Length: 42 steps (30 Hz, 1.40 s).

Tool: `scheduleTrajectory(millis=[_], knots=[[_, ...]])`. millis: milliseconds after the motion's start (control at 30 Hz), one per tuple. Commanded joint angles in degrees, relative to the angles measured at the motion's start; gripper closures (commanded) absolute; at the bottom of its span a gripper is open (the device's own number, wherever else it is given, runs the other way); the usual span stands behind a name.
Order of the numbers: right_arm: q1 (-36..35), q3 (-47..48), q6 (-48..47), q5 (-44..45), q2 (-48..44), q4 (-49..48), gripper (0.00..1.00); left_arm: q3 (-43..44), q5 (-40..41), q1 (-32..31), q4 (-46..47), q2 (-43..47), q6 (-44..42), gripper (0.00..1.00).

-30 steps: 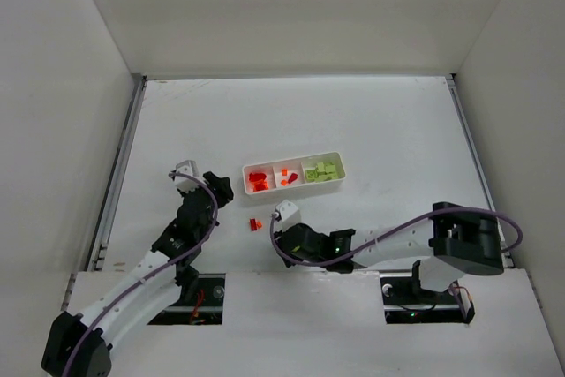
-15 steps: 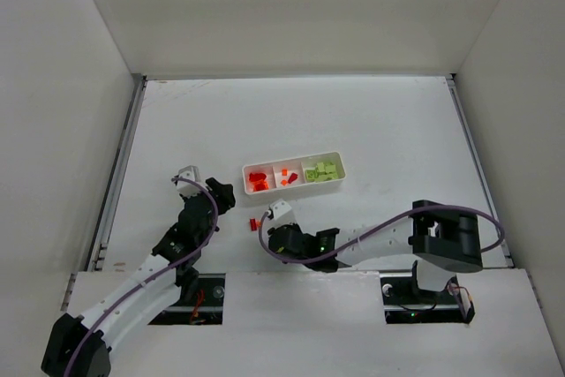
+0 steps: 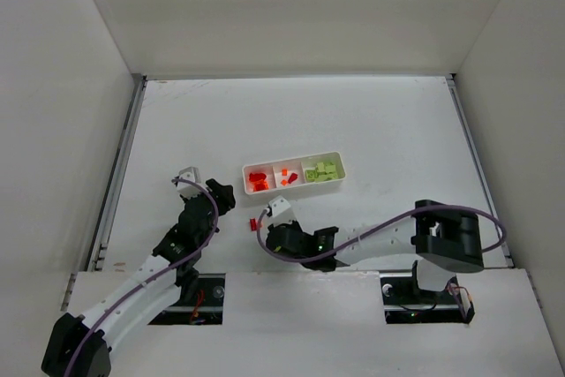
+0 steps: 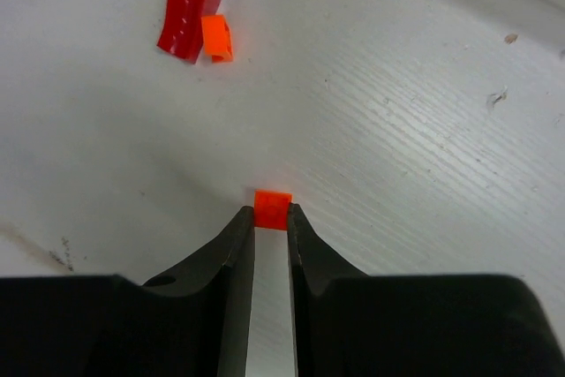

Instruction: Sort the legos into containers by color

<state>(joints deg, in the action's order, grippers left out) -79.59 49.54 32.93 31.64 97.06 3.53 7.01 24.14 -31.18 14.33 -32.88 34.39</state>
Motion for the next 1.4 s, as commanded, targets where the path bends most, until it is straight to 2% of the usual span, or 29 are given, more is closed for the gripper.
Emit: scheduleTrajectory(millis=[0, 267, 567, 767, 1000, 1367], knots=[[-0.2, 2.1, -2.5, 2.1, -5.5, 0.0, 0.8, -0.6, -0.1, -0.4, 3.1, 0.2, 0.0, 0.5], [6.3, 7.2, -9.3, -1.5, -8.3, -4.4, 0.8, -0.9, -0.2, 0.0, 2.7, 1.4, 0.1, 0.5], [17.1, 18.7, -14.0, -7.6, 2.3, -9.1, 0.79, -0.9, -0.8, 0.1, 3.2, 0.9, 0.4, 0.5], [18.8, 22.2, -13.7, -8.3, 6.5, -9.8, 0.74, -1.0, -1.3, 0.4, 3.2, 0.5, 0.6, 0.5], [18.9, 22.6, -13.9, -8.4, 7.0, -9.7, 0.73, -1.0, -1.8, 0.6, 3.8, 0.2, 0.7, 0.5], [18.9, 19.0, -13.8, -7.2, 2.6, -9.9, 0.74, -1.2, -2.0, 0.9, 3.5, 0.8, 0.8, 0.5]])
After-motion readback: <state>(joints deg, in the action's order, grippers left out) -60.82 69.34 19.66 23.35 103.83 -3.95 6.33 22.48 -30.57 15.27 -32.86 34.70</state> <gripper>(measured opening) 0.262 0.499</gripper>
